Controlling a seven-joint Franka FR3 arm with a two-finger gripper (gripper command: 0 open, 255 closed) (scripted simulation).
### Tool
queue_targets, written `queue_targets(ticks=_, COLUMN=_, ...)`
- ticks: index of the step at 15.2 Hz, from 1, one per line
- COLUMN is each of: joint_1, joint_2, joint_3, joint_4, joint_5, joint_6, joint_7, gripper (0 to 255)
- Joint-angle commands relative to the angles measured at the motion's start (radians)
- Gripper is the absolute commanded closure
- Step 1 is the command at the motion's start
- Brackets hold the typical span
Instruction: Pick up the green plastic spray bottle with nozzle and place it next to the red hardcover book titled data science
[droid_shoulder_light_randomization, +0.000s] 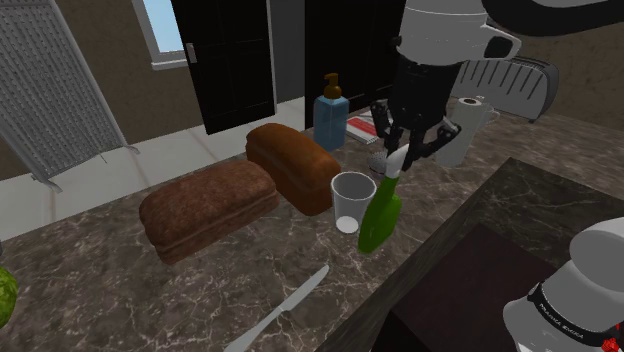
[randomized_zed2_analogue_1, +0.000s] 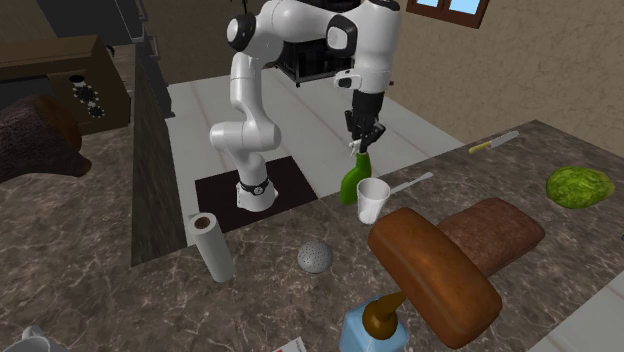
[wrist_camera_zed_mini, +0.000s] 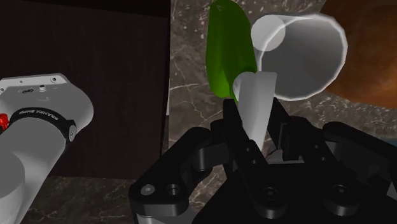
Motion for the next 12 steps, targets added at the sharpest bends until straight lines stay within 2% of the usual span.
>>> queue_targets(ticks=1, joint_1=-0.005, joint_2=0.009, joint_3=-0.006, joint_4=0.03, joint_5=-0.008, joint_6=-0.023, joint_7=0.002, gripper=255)
queue_targets(ticks=12, joint_1=-0.035, joint_2=0.065, joint_3=-0.026, joint_4=0.21, joint_5=-0.048, joint_6=-0.152, joint_7=0.023, gripper=255)
